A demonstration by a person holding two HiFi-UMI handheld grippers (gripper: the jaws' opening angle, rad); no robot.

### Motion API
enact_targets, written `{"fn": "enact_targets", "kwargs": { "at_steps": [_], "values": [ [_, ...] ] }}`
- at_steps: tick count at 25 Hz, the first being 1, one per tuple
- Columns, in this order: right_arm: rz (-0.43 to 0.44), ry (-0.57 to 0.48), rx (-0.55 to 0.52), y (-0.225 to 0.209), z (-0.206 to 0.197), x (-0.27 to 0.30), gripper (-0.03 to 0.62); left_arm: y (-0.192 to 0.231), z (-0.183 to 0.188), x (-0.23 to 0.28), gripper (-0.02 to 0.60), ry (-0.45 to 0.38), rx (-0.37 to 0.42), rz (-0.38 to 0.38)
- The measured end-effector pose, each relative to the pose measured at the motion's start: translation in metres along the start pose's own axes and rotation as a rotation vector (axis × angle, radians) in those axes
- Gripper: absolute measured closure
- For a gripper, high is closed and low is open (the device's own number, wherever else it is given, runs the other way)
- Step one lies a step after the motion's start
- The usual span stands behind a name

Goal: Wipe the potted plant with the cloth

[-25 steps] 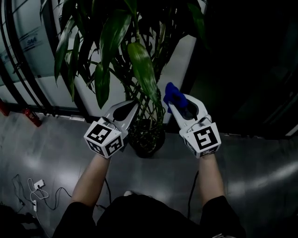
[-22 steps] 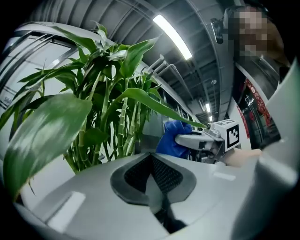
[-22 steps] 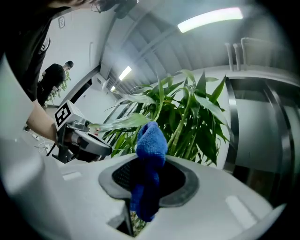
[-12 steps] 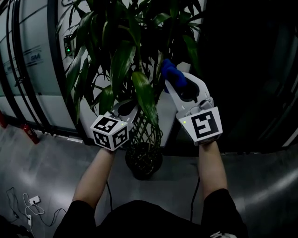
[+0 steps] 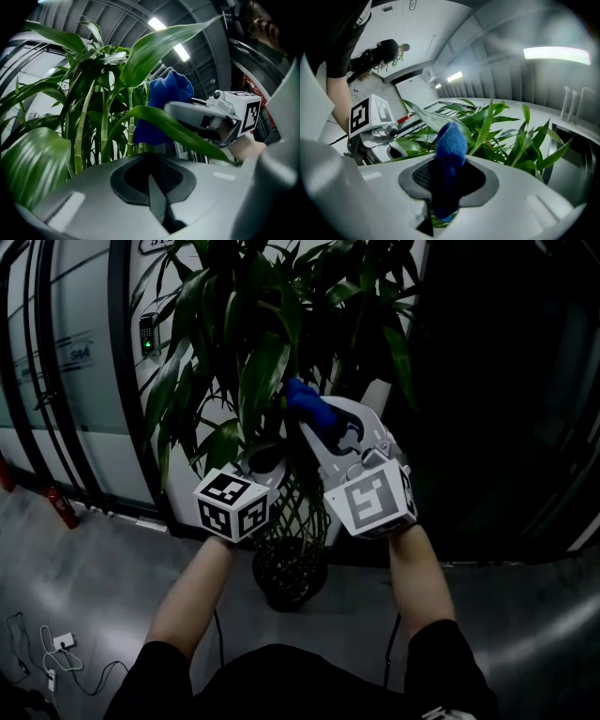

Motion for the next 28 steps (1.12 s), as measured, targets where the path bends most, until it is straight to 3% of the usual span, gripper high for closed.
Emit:
{"fn": "enact_targets", "kwargs": {
  "at_steps": [9,17,28],
  "values": [
    [0.112,0.128,-0.209,0.044,-0.008,0.005,0.482,-0.005,-0.002,-0.003,0.575,0.024,0.078,-0.010],
    [0.150,0.181,-0.205,0.065,-0.026,-0.011,0.482,-0.001,-0.018,0.001,0.575,0.029,-0.008,-0.020],
    [0.145,0.234,-0.236,0.078,-0.031,-0.034,0.482,-0.005,-0.013,0.004,0.575,0.004,-0.027,-0.012]
  ]
}}
Point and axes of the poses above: the fingertips, and each gripper's own axes: x forward along the fingers, y to its left, z out of its top, the point moved 5 cm from there along -x, backward along the fingers, and after that the axes turned 2 degrees about -x, right-handed, at the moved point
